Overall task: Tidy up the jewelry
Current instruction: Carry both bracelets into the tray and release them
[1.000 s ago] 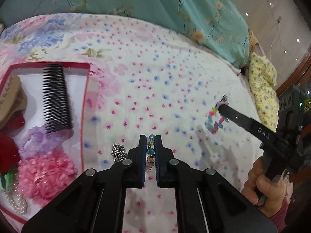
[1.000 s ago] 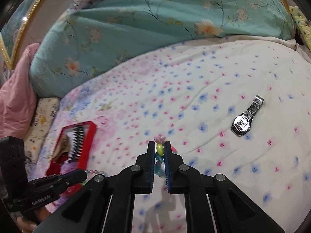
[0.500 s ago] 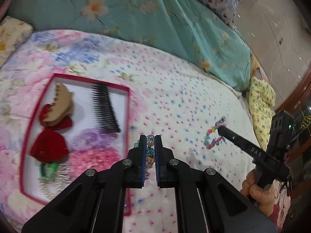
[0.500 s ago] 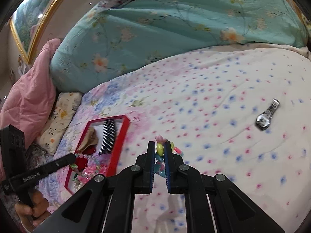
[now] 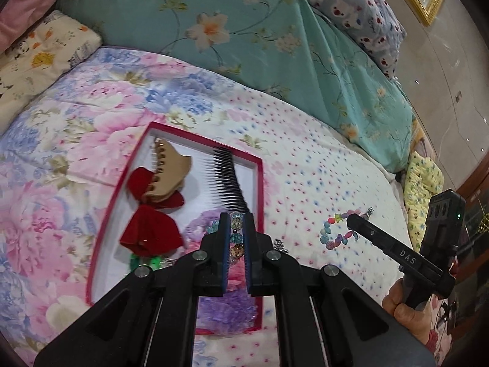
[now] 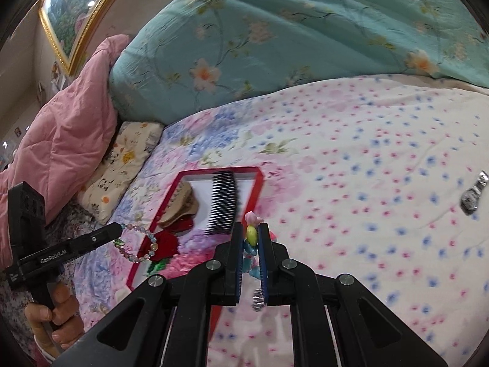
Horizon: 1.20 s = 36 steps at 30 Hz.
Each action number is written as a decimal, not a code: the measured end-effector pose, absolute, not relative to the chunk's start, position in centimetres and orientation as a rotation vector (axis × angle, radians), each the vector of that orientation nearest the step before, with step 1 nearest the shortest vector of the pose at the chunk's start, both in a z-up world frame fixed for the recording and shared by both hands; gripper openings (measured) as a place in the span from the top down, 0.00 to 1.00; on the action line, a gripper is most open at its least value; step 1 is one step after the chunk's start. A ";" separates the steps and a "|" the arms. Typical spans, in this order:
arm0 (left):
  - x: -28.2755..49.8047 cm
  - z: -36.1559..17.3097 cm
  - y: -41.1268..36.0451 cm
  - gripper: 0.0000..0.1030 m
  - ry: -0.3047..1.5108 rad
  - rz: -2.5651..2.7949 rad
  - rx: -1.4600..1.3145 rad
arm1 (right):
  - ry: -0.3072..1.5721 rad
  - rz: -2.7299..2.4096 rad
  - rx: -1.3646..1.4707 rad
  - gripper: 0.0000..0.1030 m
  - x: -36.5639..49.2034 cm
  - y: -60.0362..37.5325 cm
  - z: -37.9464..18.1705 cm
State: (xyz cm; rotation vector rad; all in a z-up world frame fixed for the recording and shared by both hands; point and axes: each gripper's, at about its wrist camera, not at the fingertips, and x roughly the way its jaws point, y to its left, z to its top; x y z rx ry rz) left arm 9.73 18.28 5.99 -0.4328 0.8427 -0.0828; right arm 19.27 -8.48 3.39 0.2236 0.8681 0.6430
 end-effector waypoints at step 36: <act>9.3 -3.3 25.7 0.94 0.973 0.057 -0.578 | 1.093 0.749 0.150 0.92 17.9 2.4 -5.0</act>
